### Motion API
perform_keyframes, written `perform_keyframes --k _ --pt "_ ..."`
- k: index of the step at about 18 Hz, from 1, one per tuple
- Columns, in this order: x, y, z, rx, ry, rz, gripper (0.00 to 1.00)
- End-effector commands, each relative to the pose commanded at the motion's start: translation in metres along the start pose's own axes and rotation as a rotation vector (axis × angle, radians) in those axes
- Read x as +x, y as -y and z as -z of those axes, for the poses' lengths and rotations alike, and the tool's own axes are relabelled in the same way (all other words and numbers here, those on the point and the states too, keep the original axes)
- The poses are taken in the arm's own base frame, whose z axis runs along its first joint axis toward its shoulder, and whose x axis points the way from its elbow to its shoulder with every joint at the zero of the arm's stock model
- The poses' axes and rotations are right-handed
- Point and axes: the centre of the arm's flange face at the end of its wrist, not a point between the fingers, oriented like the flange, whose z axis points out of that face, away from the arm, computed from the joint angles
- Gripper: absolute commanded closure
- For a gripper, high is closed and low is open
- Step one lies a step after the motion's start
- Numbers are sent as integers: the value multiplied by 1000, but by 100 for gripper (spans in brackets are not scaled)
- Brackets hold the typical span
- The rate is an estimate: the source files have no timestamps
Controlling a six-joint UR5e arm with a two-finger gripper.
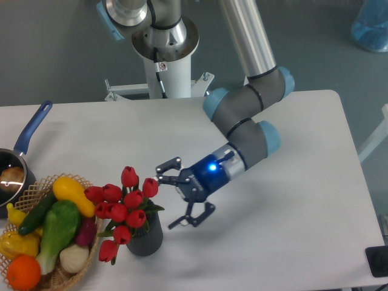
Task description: Insert the flowers into the vase
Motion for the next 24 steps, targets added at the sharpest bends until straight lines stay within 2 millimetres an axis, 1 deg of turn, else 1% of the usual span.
perform_keyframes --k 1,3,5,6,8,11,13,15,18,20,21,23,24 --pt "-3 3 16 -4 27 -5 0" --pt "-6 21 45 -103 81 -45 0" --pt "-11 25 78 -238 150 -44 0" --pt "-14 23 93 -283 180 -19 0" --pt "-19 28 120 -351 232 -18 0" --pt "-33 47 145 -439 286 -68 0" --pt "-44 53 164 -596 334 -88 0" --pt "-46 45 177 -763 365 -77 0" --pt "-49 43 180 -889 378 -84 0" --pt "-52 43 186 -984 396 -80 0" --pt "-54 44 187 -1032 400 -85 0" --pt "-56 48 176 -1120 398 -102 0" --pt "-56 44 174 -1187 401 -90 0"
